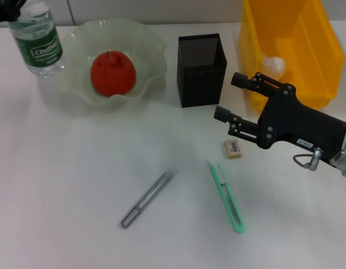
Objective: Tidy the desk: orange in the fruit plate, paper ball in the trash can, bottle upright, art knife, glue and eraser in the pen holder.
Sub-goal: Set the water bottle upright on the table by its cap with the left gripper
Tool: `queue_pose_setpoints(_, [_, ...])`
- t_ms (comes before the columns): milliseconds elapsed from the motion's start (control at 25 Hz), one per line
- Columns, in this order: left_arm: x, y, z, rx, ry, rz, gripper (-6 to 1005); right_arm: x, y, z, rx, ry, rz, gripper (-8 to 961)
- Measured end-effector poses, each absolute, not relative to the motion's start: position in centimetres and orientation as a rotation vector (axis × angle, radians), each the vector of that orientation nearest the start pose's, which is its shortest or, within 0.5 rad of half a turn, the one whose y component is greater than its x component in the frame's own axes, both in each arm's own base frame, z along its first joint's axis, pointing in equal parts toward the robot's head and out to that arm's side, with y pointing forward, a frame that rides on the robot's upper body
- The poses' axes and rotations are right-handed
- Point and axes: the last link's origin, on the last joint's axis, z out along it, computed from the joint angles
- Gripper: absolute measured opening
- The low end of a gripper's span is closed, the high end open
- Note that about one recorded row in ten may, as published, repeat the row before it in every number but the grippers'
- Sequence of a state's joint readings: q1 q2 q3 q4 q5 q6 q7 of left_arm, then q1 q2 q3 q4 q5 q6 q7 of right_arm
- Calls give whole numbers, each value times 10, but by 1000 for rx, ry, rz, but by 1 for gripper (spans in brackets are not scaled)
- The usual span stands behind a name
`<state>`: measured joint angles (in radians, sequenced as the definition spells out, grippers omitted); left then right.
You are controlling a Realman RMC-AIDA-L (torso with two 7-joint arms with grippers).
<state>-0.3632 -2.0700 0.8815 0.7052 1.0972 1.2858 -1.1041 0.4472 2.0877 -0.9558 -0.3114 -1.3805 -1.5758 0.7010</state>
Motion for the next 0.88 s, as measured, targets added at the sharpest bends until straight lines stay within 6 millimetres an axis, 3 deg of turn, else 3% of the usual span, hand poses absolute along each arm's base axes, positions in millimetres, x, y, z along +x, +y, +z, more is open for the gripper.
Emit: queue_pose_setpoints(880, [-279, 366, 74, -1894, -472, -1018, 445, 254, 295, -35, -2427, 164, 1081, 732])
